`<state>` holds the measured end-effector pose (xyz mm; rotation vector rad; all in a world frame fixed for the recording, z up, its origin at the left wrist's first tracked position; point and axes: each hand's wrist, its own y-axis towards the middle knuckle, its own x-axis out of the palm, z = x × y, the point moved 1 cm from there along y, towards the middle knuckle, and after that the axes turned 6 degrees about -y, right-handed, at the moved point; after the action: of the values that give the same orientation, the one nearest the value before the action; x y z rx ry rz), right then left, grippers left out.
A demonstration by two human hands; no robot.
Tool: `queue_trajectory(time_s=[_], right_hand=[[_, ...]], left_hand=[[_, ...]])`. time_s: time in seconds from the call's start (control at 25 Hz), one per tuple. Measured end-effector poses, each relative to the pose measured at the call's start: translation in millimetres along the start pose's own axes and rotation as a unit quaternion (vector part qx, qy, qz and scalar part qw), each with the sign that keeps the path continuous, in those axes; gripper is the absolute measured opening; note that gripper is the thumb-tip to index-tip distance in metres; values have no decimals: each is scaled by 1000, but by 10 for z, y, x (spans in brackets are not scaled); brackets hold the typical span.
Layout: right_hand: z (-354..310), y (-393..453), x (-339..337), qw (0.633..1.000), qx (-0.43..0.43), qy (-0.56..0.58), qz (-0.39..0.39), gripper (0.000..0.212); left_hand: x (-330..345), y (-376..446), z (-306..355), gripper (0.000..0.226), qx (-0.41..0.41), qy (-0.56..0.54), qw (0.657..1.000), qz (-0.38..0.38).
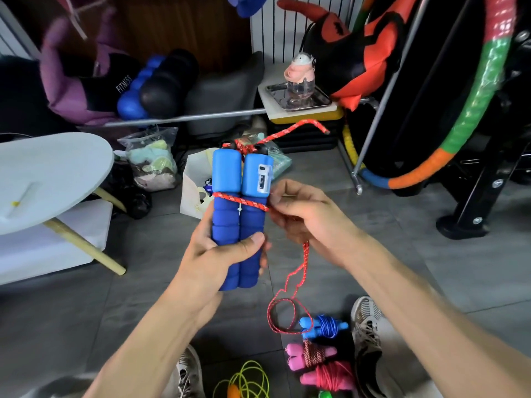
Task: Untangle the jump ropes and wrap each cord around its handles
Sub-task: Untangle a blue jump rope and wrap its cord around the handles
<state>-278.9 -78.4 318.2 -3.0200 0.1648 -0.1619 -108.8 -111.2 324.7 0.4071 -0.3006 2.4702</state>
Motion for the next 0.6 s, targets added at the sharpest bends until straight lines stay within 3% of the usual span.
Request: queue_trajectory(time_s=[0.12, 0.28, 0.4, 0.56, 0.6], right_hand=[[29, -27, 63, 977, -40, -203, 43, 24], [32, -110, 133, 894, -54, -438, 72, 31], [45, -179, 228, 833, -97, -537, 90, 30], [-2, -266, 246, 708, -143, -676, 146, 19], [-39, -279, 218, 712, -129, -677, 134, 17]], left_hand=[[-51, 16, -9, 40, -22, 14, 999, 22], [-76, 34, -22, 28, -58, 44, 995, 74], [-117, 130, -5, 28, -50, 77, 988, 125], [-90, 215, -75, 33, -74, 134, 979, 132], [-86, 228, -106, 33, -79, 147, 978, 128]])
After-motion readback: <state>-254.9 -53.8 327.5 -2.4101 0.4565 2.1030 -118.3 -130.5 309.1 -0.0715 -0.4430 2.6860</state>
